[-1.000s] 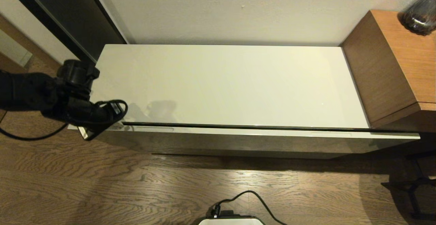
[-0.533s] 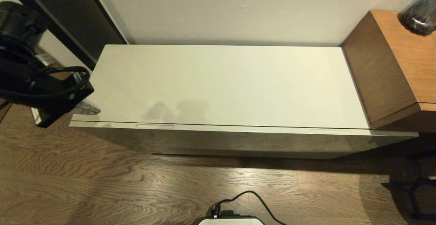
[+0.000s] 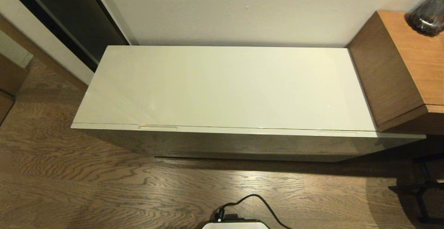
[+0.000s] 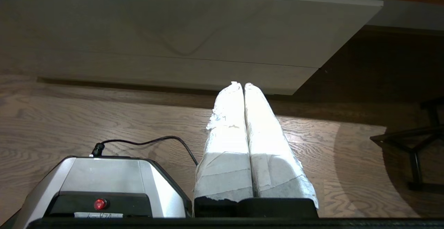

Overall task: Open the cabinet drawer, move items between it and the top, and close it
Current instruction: Open the drawer

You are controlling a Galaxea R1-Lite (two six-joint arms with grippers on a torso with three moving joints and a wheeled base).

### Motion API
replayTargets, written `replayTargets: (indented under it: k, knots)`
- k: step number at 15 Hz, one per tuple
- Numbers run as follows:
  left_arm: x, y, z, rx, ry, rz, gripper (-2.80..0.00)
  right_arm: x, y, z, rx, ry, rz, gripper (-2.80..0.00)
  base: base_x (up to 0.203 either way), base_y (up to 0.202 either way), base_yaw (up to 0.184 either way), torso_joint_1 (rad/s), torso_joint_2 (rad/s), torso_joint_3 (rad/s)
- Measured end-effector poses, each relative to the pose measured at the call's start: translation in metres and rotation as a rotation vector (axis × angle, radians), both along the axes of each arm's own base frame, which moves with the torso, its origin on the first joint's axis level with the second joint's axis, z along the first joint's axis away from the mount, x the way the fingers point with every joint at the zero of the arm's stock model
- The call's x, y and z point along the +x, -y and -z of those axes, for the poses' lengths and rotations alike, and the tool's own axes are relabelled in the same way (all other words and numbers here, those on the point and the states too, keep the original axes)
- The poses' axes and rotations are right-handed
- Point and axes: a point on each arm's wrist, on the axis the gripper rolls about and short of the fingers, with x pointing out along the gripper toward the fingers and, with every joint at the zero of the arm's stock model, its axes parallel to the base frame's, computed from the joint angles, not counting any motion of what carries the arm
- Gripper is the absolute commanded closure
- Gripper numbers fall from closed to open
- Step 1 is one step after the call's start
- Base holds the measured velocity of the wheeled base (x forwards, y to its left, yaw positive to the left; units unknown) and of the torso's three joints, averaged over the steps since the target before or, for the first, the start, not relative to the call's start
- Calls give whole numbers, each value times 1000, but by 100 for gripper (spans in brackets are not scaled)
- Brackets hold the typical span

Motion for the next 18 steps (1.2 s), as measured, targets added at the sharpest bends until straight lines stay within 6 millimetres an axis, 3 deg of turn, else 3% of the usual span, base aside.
replayTargets:
  k: [2, 4, 7, 9, 12, 14, 18]
  knots:
    - [-54, -2, 42, 66, 3, 24, 0, 0, 0, 0, 0, 0, 0, 0, 0, 0, 0, 0, 0, 0]
    - [-90, -3, 89, 129, -6, 35, 0, 0, 0, 0, 0, 0, 0, 0, 0, 0, 0, 0, 0, 0]
    - [-121, -4, 154, 260, -1, 25, 0, 0, 0, 0, 0, 0, 0, 0, 0, 0, 0, 0, 0, 0]
    - [-129, -6, 180, 359, 30, -33, 0, 0, 0, 0, 0, 0, 0, 0, 0, 0, 0, 0, 0, 0]
    - [-116, -6, 179, 391, 263, -97, 0, 0, 0, 0, 0, 0, 0, 0, 0, 0, 0, 0, 0, 0]
    - [-89, -5, 181, 396, 414, -80, 0, 0, 0, 0, 0, 0, 0, 0, 0, 0, 0, 0, 0, 0]
    - [-28, -3, 225, 478, 587, 7, 0, 0, 0, 0, 0, 0, 0, 0, 0, 0, 0, 0, 0, 0]
